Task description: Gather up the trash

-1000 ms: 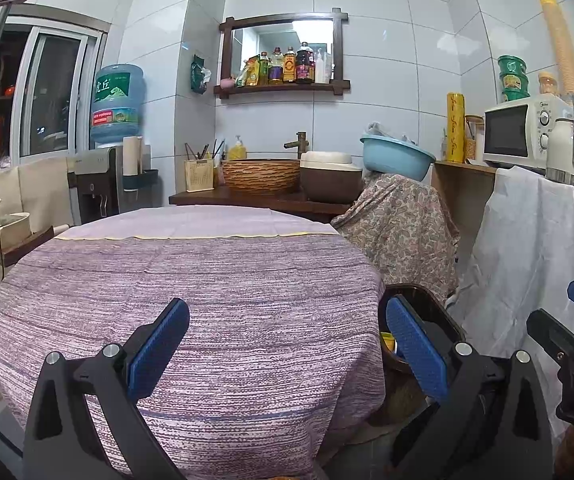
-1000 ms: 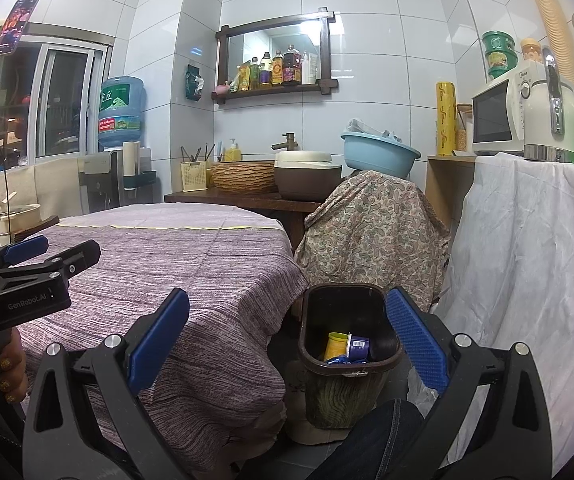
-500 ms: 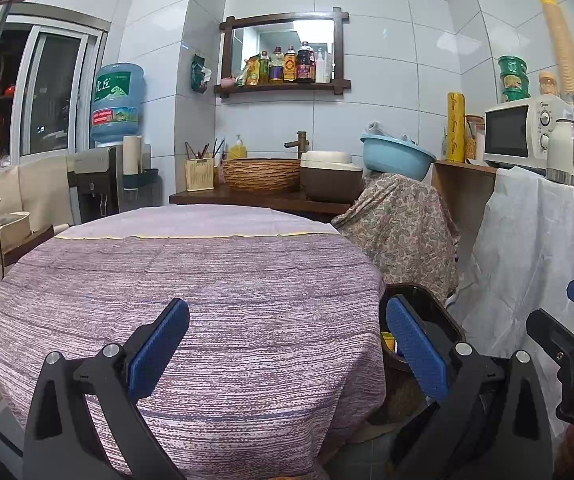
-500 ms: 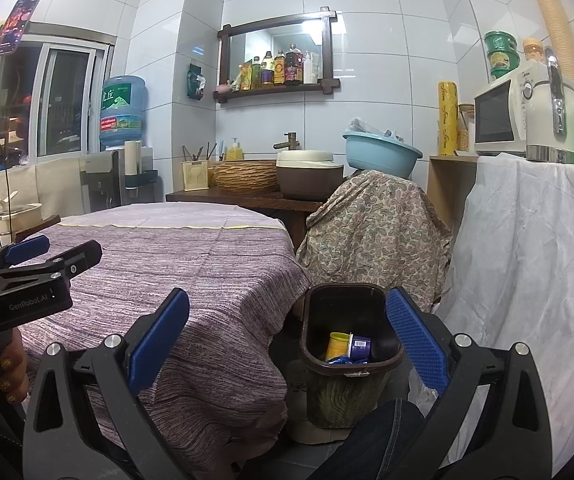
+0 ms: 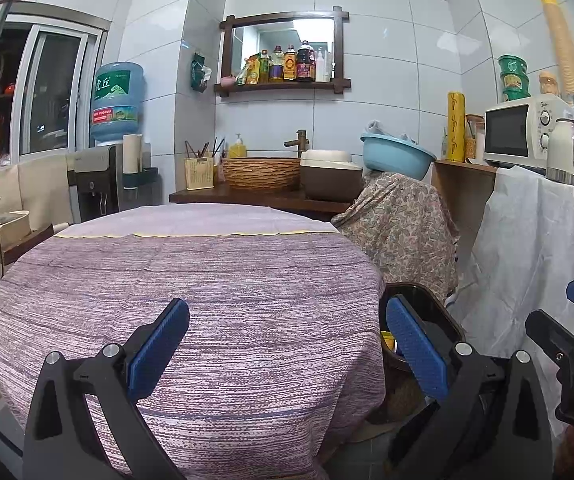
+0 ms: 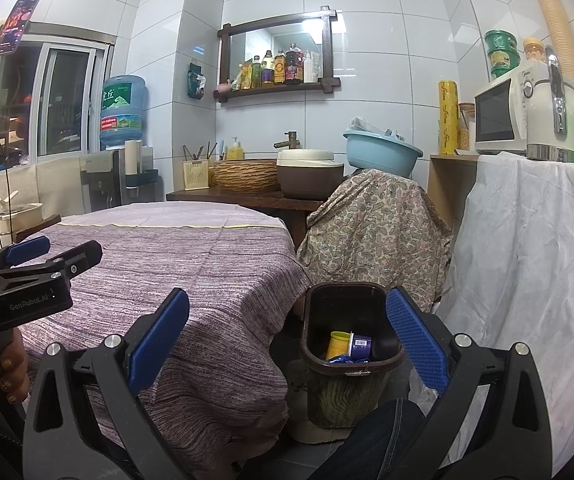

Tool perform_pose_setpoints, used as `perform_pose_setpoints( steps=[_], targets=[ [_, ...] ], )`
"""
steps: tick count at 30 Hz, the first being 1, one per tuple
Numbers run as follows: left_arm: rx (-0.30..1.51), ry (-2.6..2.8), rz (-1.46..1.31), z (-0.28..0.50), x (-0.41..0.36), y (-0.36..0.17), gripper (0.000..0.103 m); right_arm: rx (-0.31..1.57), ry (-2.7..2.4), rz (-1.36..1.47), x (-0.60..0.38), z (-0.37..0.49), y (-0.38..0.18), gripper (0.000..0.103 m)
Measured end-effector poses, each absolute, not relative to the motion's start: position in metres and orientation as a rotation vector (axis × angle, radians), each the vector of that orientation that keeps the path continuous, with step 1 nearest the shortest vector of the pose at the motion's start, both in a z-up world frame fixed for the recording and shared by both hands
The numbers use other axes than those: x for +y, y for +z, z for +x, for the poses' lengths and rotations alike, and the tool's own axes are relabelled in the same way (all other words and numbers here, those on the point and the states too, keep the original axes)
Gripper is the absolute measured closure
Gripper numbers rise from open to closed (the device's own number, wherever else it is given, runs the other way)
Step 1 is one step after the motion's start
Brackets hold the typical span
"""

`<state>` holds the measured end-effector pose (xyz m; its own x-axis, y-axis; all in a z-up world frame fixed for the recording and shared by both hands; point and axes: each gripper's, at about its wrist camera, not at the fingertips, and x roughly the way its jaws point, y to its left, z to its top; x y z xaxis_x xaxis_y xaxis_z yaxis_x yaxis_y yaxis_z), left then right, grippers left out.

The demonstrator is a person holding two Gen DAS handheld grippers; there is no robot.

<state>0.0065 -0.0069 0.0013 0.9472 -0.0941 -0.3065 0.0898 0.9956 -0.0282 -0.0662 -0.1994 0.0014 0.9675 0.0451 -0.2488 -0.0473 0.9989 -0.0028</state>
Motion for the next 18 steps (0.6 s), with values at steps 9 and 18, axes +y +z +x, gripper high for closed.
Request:
perform_pose_setpoints(
  steps=[9,18],
  targets=[
    [0.315,-0.091,-0.014,0.0070,-0.0069,0.0021,0.005,0.254,0.049,-0.008,-0.1989,-0.0657,0.0002,0.006],
    [0.315,-0.091,-0.014,0.0071,-0.0070,0.0020,0.005,0.255,0.050,-0.008,-0.1989,-0.0656,-0.0003,0.006]
  ],
)
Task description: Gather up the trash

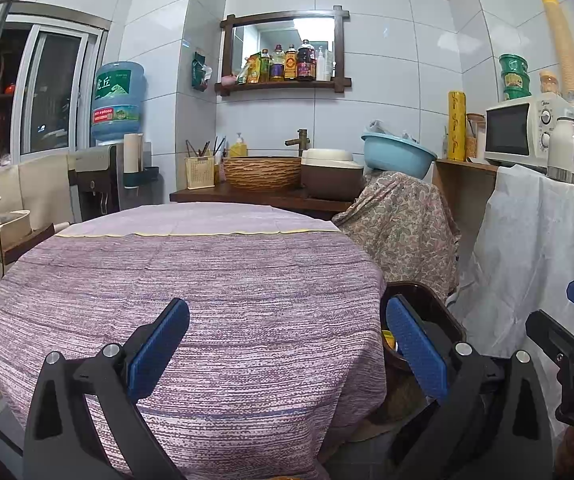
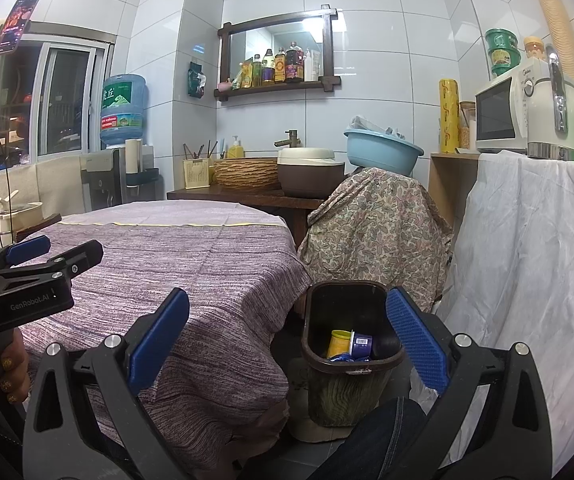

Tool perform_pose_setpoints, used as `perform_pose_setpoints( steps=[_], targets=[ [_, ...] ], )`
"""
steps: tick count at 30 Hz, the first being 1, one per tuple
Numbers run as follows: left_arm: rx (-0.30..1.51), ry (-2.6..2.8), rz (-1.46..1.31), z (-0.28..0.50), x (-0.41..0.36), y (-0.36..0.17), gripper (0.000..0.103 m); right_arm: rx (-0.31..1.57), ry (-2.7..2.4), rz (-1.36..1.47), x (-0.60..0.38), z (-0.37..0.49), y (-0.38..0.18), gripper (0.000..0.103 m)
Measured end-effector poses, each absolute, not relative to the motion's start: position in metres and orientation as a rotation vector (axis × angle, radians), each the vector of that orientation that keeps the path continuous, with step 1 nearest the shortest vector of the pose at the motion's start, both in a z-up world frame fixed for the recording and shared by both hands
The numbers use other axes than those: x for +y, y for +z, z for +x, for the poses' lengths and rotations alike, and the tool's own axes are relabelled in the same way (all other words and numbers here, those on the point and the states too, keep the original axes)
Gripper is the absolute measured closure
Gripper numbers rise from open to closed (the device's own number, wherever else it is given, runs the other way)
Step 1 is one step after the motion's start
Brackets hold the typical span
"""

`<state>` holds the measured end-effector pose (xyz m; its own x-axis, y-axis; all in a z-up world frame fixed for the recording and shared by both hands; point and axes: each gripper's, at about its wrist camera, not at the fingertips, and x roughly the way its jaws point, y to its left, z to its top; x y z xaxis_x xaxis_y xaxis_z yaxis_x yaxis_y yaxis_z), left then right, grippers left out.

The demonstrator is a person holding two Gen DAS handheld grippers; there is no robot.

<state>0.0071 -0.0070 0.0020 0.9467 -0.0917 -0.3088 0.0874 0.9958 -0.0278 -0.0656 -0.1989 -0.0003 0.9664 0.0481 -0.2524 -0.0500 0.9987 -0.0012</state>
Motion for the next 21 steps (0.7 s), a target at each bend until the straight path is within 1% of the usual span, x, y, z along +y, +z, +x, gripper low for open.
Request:
perform_pose_setpoints(
  steps=[21],
  targets=[
    [0.319,-0.089,-0.015,0.0059,-0.0080,0.0009,0.005,0.258,0.052,-0.006,-0.1996,-0.0656,-0.0020,0.006]
  ],
)
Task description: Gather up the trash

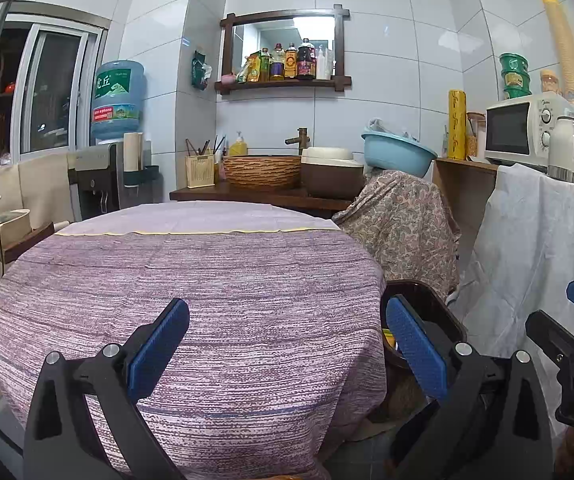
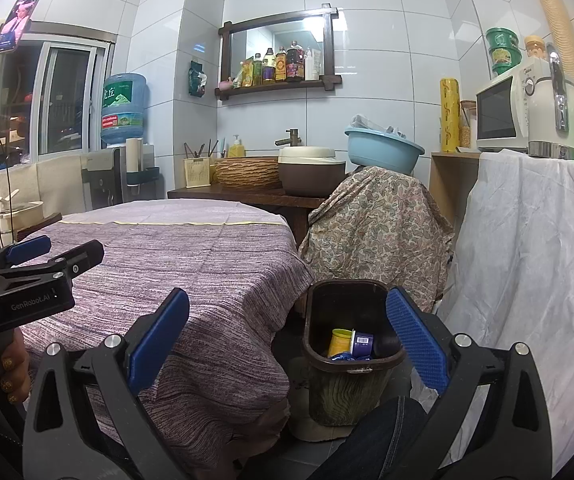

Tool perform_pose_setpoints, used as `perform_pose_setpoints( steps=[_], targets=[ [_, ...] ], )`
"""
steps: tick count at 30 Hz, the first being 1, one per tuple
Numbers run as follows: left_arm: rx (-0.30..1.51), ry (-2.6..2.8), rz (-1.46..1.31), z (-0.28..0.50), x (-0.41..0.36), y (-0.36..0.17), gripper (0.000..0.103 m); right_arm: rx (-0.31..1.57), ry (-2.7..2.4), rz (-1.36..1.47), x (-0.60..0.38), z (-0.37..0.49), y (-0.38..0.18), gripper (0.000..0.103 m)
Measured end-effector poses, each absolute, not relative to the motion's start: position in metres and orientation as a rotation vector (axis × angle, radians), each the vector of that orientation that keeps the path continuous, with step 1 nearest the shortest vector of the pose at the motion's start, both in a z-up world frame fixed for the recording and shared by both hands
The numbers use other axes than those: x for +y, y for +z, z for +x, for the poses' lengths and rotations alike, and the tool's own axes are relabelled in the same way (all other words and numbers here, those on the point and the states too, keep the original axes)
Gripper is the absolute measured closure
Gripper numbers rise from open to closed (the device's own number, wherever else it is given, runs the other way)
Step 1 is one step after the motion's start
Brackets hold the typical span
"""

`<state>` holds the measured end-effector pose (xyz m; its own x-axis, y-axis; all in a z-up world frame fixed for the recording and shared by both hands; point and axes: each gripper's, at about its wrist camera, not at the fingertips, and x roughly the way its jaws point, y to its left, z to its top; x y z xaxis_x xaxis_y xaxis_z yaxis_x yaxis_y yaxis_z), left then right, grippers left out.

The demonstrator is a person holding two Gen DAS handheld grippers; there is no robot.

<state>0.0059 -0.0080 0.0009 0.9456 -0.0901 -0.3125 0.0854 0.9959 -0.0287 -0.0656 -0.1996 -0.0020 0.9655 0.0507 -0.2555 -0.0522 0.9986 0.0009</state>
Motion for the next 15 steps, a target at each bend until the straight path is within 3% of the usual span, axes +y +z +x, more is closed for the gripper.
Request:
perform_pose_setpoints(
  steps=[15],
  targets=[
    [0.327,-0.095,-0.013,0.0063,-0.0082,-0.0015,0.005,0.263,0.055,-0.004,-0.2009,-0.0658,-0.0048,0.006]
  ],
)
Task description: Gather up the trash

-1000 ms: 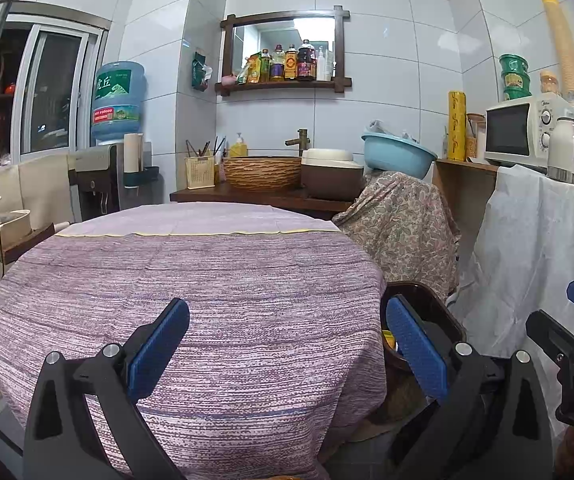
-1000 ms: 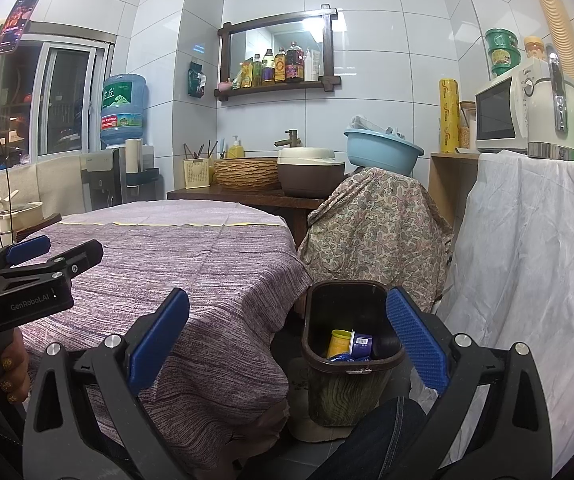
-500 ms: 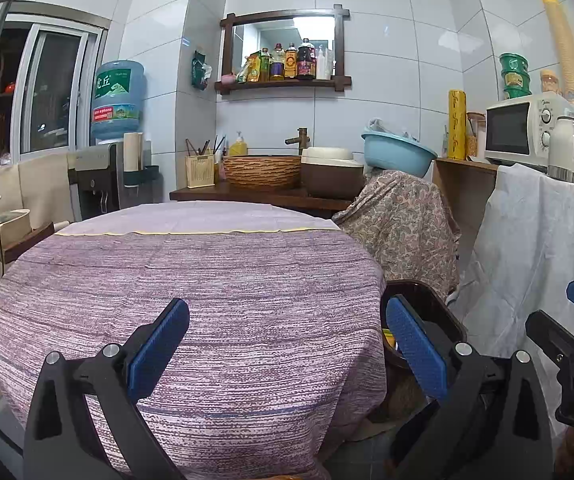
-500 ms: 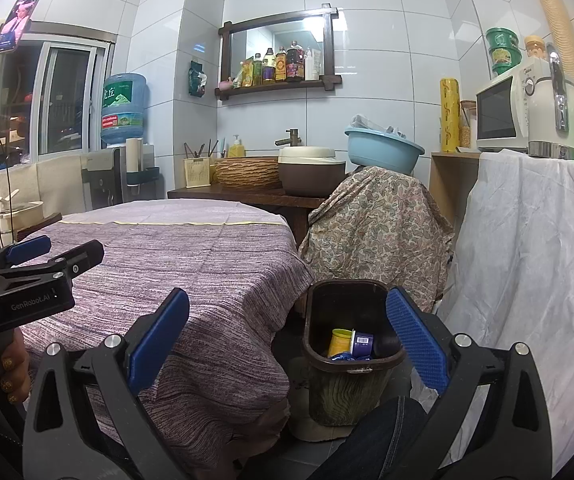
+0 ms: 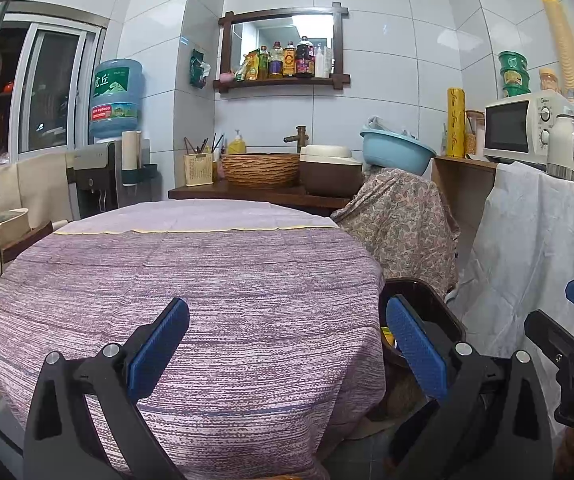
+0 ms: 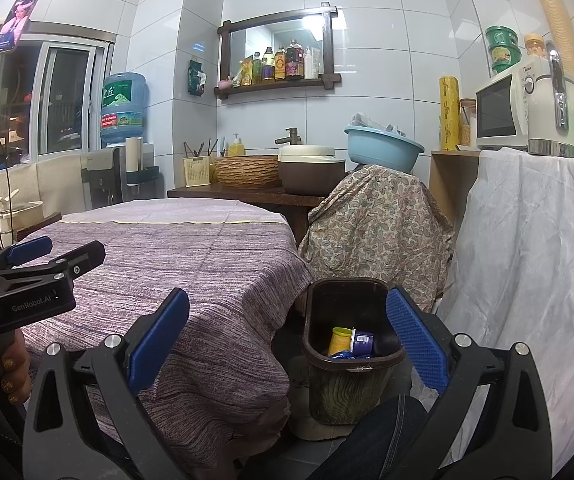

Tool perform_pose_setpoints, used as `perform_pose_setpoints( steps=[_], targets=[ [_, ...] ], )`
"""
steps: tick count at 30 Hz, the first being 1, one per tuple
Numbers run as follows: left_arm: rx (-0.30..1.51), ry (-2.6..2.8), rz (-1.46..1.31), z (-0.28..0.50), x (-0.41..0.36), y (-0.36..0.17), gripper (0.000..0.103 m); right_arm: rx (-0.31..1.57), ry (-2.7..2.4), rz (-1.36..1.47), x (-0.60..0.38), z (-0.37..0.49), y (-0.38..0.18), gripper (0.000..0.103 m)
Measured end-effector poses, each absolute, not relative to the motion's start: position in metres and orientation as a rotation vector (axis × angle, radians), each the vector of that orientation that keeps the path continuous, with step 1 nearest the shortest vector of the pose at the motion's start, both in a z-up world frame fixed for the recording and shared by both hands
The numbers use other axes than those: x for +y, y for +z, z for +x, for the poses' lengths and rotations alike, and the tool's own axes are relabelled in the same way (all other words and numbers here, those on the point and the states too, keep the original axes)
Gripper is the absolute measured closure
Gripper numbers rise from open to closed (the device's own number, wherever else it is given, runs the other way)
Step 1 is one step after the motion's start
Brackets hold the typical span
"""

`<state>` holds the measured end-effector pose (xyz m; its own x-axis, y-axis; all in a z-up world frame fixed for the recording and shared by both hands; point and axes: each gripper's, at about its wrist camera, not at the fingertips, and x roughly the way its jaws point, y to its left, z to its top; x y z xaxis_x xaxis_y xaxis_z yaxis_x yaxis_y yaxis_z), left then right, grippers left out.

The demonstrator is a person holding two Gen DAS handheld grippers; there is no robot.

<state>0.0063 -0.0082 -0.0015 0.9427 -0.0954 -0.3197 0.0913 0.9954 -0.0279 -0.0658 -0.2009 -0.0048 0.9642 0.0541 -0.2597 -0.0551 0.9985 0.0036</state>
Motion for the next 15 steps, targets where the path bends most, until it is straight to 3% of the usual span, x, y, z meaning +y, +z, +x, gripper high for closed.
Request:
perform_pose_setpoints(
  steps=[15],
  targets=[
    [0.327,-0.099,-0.004,0.0081,-0.0111,-0.0003,0.005,0.270,0.059,0.003,-0.2038,-0.0635,-0.0039,0.006]
  ],
)
